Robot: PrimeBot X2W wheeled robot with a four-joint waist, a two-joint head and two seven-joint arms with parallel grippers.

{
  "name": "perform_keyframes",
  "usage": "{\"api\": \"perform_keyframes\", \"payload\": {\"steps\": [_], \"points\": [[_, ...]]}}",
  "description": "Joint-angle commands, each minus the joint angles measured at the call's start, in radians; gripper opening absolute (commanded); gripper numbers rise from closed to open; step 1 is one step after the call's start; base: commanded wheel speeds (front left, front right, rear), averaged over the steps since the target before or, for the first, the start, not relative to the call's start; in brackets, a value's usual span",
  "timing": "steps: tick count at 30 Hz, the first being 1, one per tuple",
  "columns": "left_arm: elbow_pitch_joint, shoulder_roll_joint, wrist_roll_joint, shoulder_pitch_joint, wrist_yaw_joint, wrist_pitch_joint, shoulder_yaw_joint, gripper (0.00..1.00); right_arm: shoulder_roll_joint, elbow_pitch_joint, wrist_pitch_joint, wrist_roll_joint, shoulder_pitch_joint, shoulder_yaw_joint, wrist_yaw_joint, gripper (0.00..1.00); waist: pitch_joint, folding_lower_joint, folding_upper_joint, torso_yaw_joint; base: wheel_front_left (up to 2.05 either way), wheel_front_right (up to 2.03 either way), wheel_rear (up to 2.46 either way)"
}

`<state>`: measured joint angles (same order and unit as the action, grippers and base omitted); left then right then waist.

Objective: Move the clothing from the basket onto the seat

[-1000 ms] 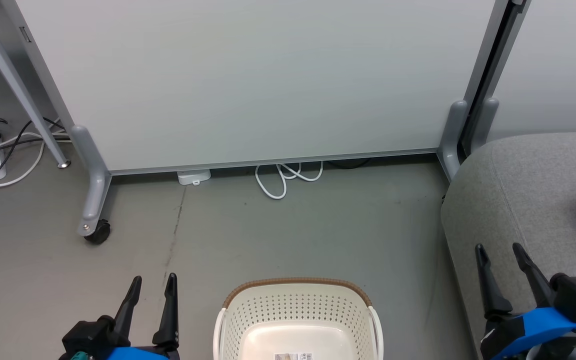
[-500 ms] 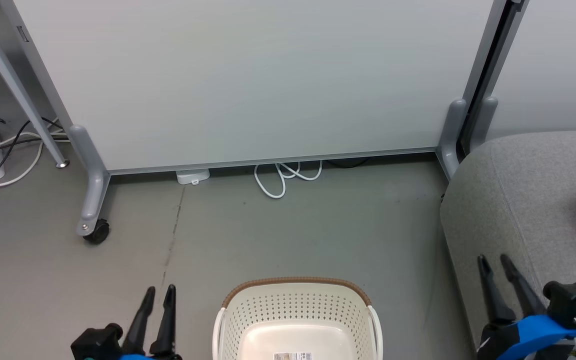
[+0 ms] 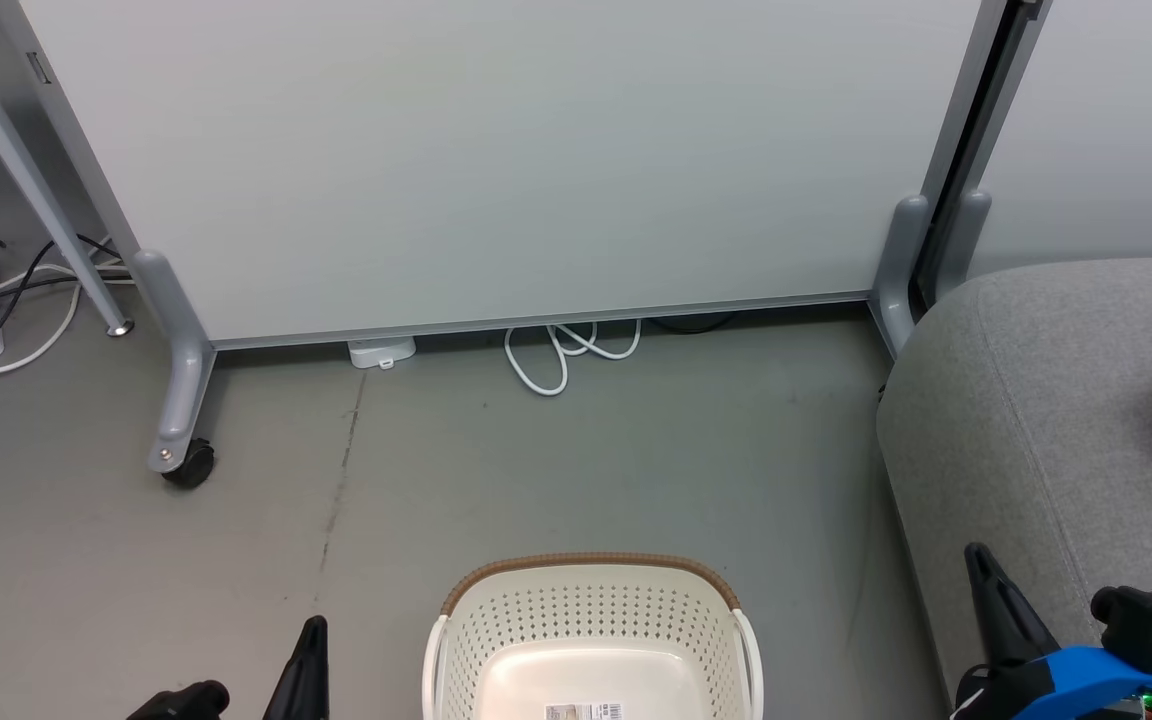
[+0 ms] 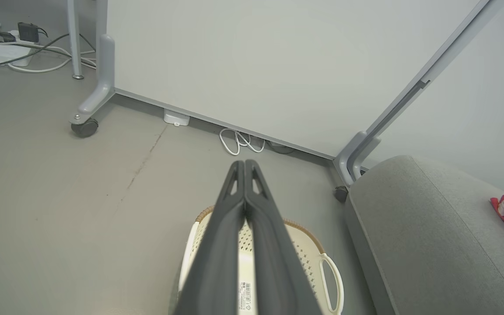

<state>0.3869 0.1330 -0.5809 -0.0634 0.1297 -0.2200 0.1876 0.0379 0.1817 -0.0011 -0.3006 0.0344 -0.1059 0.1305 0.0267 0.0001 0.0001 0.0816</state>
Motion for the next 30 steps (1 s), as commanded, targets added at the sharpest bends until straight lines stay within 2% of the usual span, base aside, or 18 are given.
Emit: {"api": "perform_keyframes", "payload": {"steps": [1, 30], "points": [[-0.022, 0.002, -0.045, 0.032, 0.0, 0.011, -0.019, 0.0, 0.004, -0.011, 0.004, -0.058, -0.023, -0.002, 0.0, 0.0, 0.0, 0.0, -0.0001, -0.001, 0.0, 0.0, 0.0], [-0.067, -0.023, -0.4, 0.087, 0.0, 0.121, -0.114, 0.0, 0.008, 0.012, 0.042, -0.503, -0.068, -0.003, 0.0, 0.0, -0.008, 0.0, -0.0001, -0.021, 0.0, 0.0, 0.0]]}}
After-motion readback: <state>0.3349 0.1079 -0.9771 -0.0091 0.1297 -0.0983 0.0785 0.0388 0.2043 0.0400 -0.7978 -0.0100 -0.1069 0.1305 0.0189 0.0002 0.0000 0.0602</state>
